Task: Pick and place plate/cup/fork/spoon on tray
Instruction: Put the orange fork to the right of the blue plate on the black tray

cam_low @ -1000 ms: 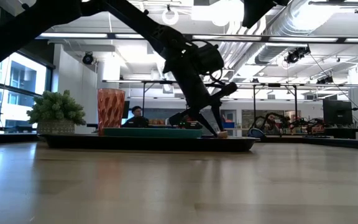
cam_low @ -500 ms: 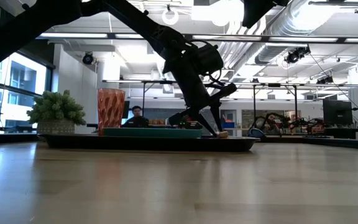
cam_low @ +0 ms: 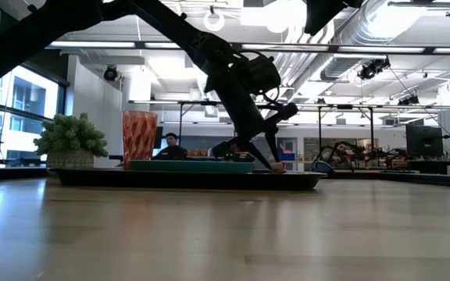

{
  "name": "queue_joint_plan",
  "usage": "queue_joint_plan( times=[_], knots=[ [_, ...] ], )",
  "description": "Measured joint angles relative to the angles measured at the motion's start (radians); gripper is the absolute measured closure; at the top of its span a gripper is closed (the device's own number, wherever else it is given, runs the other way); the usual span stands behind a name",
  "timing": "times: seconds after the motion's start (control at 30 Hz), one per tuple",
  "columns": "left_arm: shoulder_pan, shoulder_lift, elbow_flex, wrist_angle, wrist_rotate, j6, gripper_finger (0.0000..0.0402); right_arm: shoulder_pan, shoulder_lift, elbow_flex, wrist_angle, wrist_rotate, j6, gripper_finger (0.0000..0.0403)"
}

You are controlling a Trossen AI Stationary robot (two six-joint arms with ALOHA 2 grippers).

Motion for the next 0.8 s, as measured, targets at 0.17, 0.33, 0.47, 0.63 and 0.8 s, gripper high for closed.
queue_joint_plan(
  times=[0.17,0.33,0.47,0.63,0.8],
  knots=[
    [0.0,0.01,0.0,0.007,0.023,0.001,0.032,0.0,0.0,0.0,0.0,-0.001,0.0,0.0327],
    [-0.002,0.01,-0.001,0.009,0.002,0.009,0.0276,0.0,0.0,0.0,0.0,-0.002,0.0,0.0327],
    [0.0,0.01,-0.001,0.012,0.012,-0.007,0.0252,0.0,0.0,0.0,0.0,-0.002,0.0,0.0327],
    [0.002,0.01,-0.001,0.019,0.029,0.002,0.0246,0.0,0.0,0.0,0.0,-0.002,0.0,0.0327],
    [0.002,0.01,-0.001,0.033,0.063,0.008,0.0245,0.0,0.0,0.0,0.0,-0.003,0.0,0.0327]
  ],
)
